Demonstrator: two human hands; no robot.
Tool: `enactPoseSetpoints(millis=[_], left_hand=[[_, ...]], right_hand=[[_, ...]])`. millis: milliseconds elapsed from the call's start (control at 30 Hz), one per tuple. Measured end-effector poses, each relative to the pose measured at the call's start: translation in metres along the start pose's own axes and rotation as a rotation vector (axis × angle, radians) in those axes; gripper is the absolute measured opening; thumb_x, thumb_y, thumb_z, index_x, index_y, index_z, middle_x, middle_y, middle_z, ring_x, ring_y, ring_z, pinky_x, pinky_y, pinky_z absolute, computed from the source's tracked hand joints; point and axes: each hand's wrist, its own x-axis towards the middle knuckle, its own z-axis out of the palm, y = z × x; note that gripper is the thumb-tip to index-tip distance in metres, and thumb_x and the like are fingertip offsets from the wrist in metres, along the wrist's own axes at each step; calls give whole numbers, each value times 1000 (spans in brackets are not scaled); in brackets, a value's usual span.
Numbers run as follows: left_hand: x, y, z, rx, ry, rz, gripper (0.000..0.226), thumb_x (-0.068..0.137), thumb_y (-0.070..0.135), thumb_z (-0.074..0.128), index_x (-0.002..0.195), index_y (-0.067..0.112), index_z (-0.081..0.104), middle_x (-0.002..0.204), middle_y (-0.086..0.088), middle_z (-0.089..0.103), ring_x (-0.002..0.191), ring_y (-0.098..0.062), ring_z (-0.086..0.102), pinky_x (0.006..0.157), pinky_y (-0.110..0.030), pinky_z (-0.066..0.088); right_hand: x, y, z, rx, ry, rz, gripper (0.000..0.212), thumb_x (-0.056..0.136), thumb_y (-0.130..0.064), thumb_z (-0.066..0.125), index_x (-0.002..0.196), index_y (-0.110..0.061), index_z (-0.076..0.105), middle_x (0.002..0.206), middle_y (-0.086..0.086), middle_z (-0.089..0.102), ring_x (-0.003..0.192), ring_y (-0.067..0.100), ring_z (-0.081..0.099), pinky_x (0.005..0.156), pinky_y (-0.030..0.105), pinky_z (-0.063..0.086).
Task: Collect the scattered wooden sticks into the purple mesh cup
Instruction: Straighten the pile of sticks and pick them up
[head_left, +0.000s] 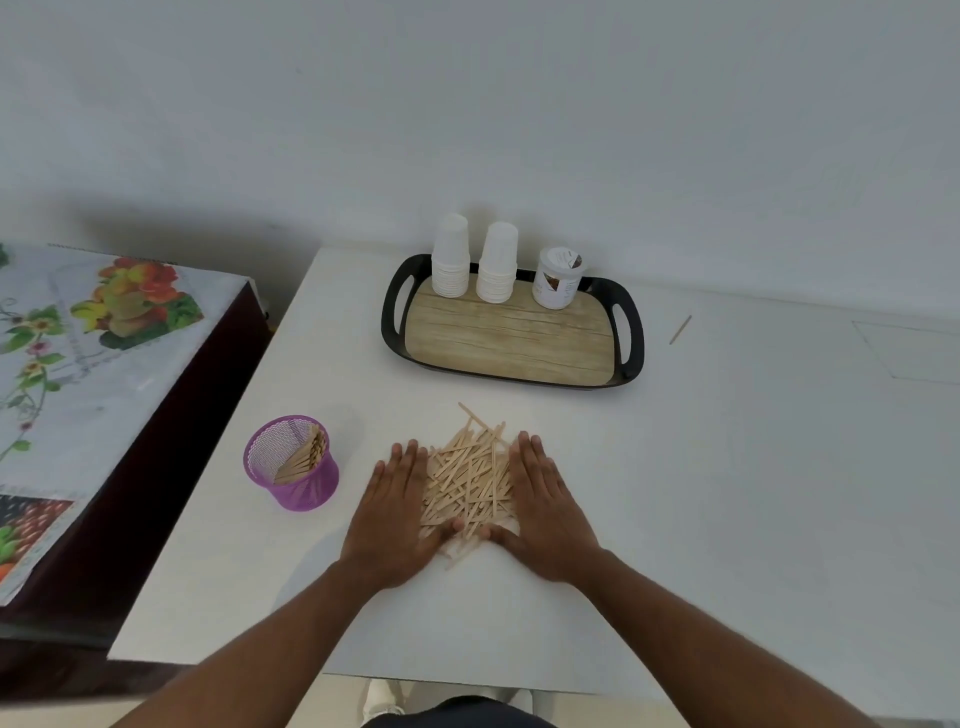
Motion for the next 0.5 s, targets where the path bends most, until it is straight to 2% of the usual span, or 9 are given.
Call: enactPoseSetpoints(millis=[100, 233, 367, 500], left_hand=[[-2, 5, 5, -31, -2, 45, 109, 91, 85, 29, 163, 9, -2, 172, -6, -5, 157, -17, -16, 129, -44, 6], [-6, -3, -1, -110, 20, 48, 122, 83, 91, 40, 163, 11, -7, 172, -3, -10, 157, -12, -16, 128, -36, 3], [-20, -16, -1, -43, 68, 28, 138, 69, 99, 48, 163, 10, 1, 172, -6, -7, 159, -20, -9, 127, -41, 7], [-23, -20, 1, -46, 34, 84, 147, 60, 103, 51, 164, 13, -1, 173, -2, -7, 159, -19, -7, 127, -43, 10]], right_hand=[[15, 0, -3, 8, -16, -73, 112, 92, -86, 33, 163, -11, -12, 172, 8, -21, 158, 23, -21, 130, 50, 12], [31, 0, -9, -19, -31, -179, 109, 92, -85, 35, 165, -15, -7, 173, 5, -18, 159, 22, -20, 128, 55, 14], [55, 0, -26, 11, -62, -278, 123, 74, -97, 47, 165, -25, 5, 175, -3, -4, 159, 16, -15, 127, 61, 12], [90, -2, -51, -47, -265, -382, 139, 57, -96, 66, 164, -31, 4, 174, -4, 2, 160, 15, -11, 128, 50, 1]])
